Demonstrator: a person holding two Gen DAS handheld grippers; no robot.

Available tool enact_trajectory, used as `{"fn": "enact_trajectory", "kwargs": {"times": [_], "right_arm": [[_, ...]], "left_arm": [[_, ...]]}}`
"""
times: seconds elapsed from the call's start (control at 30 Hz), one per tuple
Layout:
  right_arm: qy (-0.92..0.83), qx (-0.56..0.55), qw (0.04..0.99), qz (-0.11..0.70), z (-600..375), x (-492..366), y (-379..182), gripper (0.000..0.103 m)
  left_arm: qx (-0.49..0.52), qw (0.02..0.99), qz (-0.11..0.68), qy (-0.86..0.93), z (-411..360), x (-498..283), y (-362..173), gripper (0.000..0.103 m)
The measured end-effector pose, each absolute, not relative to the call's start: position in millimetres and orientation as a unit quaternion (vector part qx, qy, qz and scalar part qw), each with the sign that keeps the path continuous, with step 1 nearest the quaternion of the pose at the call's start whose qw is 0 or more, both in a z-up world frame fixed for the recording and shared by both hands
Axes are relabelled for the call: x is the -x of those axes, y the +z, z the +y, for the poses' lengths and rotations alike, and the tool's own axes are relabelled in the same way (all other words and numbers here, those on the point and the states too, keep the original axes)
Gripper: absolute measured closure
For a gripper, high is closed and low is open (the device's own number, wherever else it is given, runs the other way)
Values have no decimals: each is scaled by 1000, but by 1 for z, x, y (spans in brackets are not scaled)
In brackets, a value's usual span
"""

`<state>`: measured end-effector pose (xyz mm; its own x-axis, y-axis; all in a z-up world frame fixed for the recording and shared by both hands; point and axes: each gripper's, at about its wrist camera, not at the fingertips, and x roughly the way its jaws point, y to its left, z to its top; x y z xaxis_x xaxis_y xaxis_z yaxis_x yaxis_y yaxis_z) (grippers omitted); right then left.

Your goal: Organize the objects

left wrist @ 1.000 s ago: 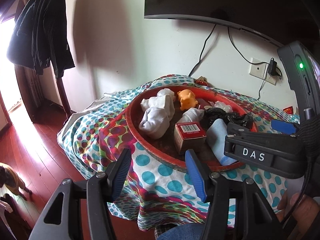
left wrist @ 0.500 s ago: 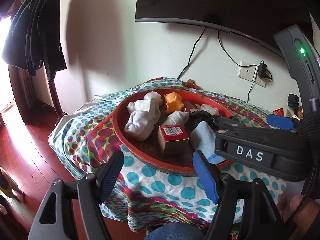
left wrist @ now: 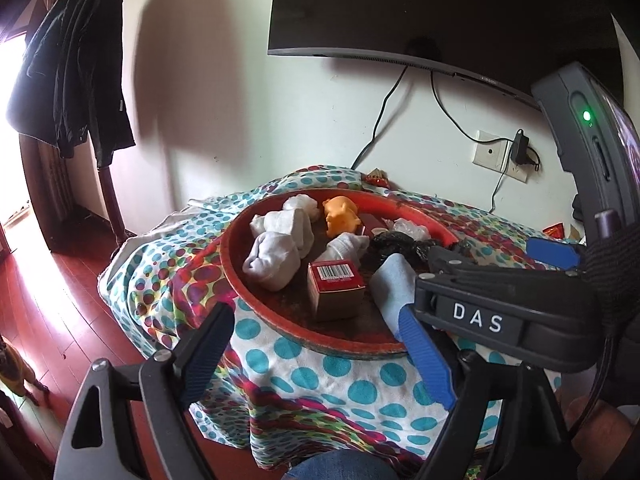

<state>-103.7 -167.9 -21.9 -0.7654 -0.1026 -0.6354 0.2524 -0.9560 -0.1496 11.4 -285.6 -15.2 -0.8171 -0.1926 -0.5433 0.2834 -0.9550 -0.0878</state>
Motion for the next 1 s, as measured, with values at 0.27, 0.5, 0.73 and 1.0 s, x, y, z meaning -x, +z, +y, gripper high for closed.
{"fn": "enact_trajectory", "kwargs": {"times": [0.27, 0.5, 0.73, 1.0], "right_arm": [[-932, -329, 96, 117, -164, 104, -24, 5], [-934, -324, 98, 117, -163, 103, -20, 5], [-931, -328, 101, 120, -164, 103, -20, 5], [-932, -326, 102, 120, -163, 102, -20, 5]], "left_arm": [[-291, 122, 105, -943, -291, -12, -18, 17], [-298, 146, 112, -937, -298, -11, -23, 17], [-322, 165, 106, -926, -296, -10, -31, 16], [-323, 167, 99, -926, -294, -11, -32, 16]]}}
